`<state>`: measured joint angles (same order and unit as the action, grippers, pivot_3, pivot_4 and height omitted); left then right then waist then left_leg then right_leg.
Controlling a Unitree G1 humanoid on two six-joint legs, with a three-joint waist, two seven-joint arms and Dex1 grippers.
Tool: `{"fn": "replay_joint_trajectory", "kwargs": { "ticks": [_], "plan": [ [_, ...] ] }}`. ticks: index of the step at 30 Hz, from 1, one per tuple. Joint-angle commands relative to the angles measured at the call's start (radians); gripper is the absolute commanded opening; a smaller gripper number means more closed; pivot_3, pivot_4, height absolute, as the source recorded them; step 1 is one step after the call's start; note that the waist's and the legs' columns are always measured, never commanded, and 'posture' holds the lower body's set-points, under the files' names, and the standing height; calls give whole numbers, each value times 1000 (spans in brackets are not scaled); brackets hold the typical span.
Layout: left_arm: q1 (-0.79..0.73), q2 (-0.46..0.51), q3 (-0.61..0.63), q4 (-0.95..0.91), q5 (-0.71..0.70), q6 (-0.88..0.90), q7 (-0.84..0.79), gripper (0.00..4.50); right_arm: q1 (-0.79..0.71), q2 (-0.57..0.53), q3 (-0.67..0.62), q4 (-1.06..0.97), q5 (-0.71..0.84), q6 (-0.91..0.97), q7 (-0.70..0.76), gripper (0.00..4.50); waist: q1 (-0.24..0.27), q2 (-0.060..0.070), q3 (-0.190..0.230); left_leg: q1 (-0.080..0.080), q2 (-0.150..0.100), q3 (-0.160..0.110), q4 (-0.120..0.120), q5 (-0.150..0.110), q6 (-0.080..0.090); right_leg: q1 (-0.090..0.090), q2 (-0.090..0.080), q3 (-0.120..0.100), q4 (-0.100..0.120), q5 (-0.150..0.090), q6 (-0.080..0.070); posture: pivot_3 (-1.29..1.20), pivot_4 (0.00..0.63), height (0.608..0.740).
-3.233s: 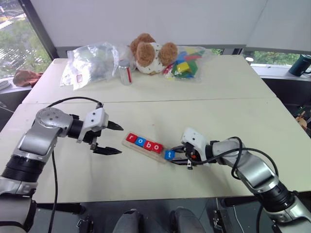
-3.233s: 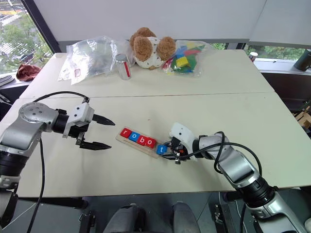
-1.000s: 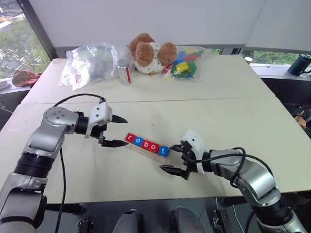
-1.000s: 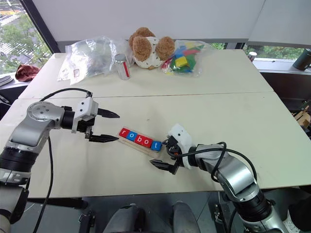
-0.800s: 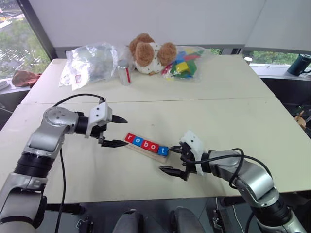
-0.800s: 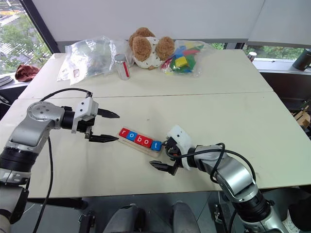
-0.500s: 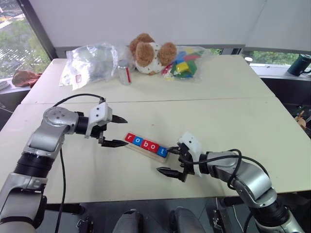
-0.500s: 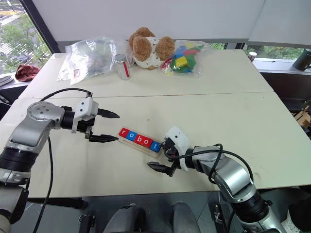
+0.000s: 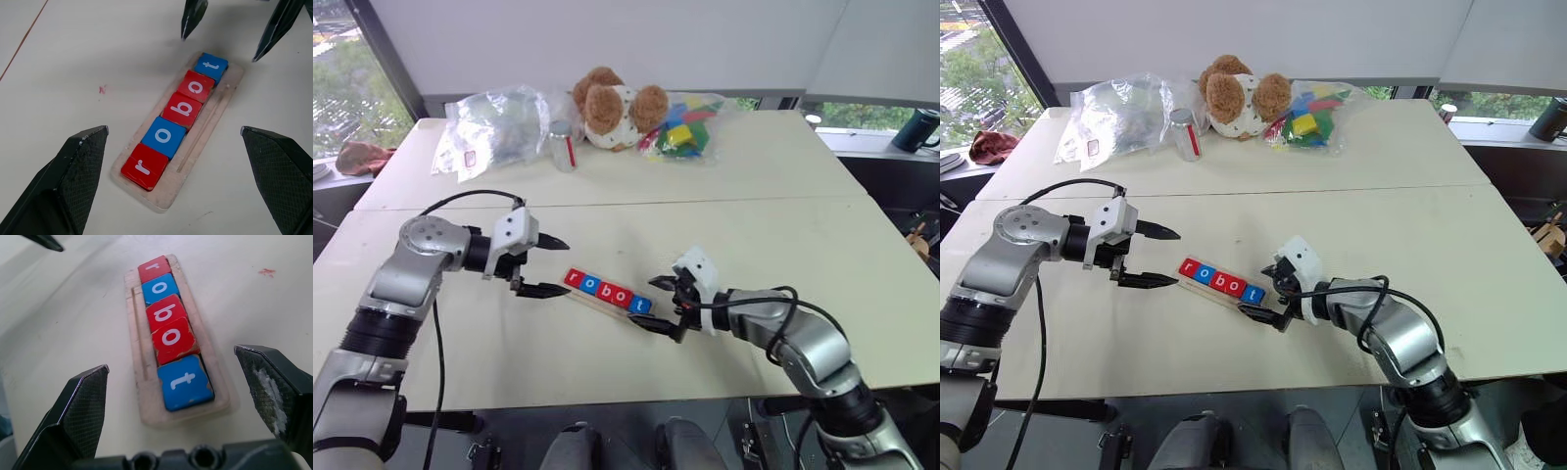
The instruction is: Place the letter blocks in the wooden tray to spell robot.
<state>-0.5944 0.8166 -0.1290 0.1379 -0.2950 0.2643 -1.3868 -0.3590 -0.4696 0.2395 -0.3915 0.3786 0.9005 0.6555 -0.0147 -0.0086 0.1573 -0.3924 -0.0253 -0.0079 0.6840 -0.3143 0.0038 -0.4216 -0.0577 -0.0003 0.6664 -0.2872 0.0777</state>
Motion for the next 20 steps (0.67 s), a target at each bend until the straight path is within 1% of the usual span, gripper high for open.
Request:
{"fn": "replay_joint_trajectory", "kwargs": {
  "ticks": [1, 4, 8, 10, 11, 14, 16, 18, 20],
  "plan": [
    [34, 32, 73, -68, -58, 68, 9, 4500, 1, 21, -64, -31, 45, -19, -3, 4462, 0, 0, 0, 0, 0, 0, 0, 0, 0, 0, 0, 0, 0, 0, 0, 0, 150, 740],
    [124, 75, 115, -132, -82, 127, 23, 4500, 42, -15, -149, -104, 101, 15, 8, 4462, 1, 0, 0, 0, 0, 0, 0, 0, 0, 0, 0, 0, 0, 0, 0, 0, 150, 740],
    [321, 163, 203, -238, -121, 214, 42, 4500, 121, -100, -330, -251, 278, 162, 36, 4462, 1, 0, 0, 0, 0, 0, -1, 0, 0, 0, -2, 0, -1, 0, 0, 0, 150, 740],
    [403, 179, 249, -283, -145, 253, 67, 4500, 162, -155, -379, -290, 327, 203, 49, 4462, 2, 0, 0, 0, 0, 0, -1, 0, 0, 0, -2, 0, -1, 0, 0, 0, 150, 740],
    [430, 181, 266, -297, -153, 264, 79, 4500, 178, -174, -391, -300, 341, 213, 51, 4462, 4, 0, 0, 0, 1, 0, -1, 0, 0, 1, -2, 0, -1, 0, 0, 0, 150, 740],
    [540, 149, 373, -364, -215, 363, 170, 4500, 285, -268, -468, -283, 338, 203, 83, 4462, 7, 0, 0, 2, 1, -1, -1, 0, 0, 3, -3, 0, -2, 0, 0, 0, 150, 740],
    [595, 134, 431, -403, -250, 408, 211, 4500, 332, -305, -502, -272, 350, 191, 102, 4462, 6, 0, 0, 2, 0, -1, -1, 0, 0, 4, -4, 0, -3, 0, 0, 0, 150, 740],
    [623, 118, 465, -429, -278, 442, 245, 4500, 347, -316, -508, -254, 352, 171, 106, 4462, 4, 0, 0, 2, 1, -1, -1, 0, 0, 5, -4, 0, -3, 0, 0, 0, 150, 740],
    [639, 109, 467, -439, -279, 445, 269, 4500, 343, -311, -484, -227, 335, 144, 102, 4462, 2, 0, 0, 3, 1, -1, -1, 0, 0, 5, -4, 0, -2, 0, 0, 0, 150, 740]
  ]
}}
